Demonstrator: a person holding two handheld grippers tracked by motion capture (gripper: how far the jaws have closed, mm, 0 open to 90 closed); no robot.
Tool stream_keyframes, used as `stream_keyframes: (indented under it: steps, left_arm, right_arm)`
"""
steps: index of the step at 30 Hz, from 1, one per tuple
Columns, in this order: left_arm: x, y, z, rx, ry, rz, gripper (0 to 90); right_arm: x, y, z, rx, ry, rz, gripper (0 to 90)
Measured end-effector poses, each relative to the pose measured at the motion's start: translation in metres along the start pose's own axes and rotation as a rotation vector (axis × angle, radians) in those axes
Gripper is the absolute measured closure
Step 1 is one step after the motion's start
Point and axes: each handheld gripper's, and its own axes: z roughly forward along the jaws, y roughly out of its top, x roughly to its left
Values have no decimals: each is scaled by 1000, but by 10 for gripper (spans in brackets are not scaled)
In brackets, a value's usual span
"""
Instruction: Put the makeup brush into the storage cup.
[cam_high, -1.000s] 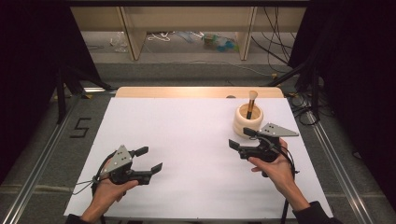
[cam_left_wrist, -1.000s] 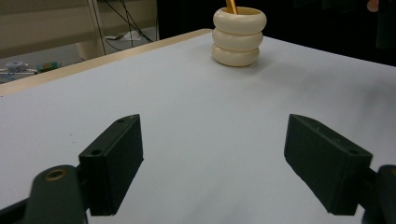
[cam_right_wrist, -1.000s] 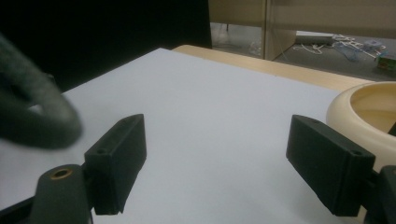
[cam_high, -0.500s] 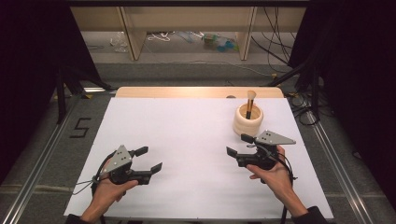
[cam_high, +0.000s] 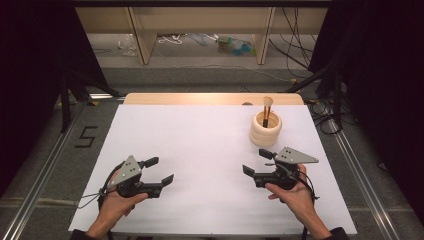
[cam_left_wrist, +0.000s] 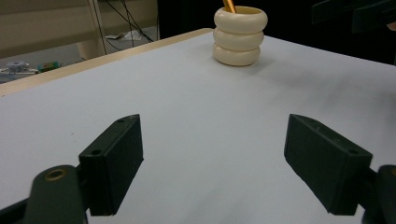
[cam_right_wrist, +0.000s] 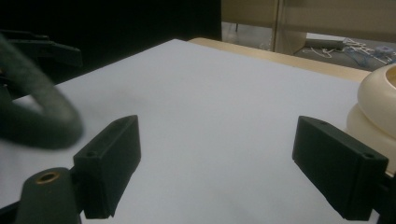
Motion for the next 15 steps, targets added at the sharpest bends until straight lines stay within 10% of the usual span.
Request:
stream_keyframes:
  steps: [15]
  left_arm:
    - [-1,-1,0,-3,-6,-1,198]
  right_arm:
    - [5,-9,-10,-18,19,-8,158]
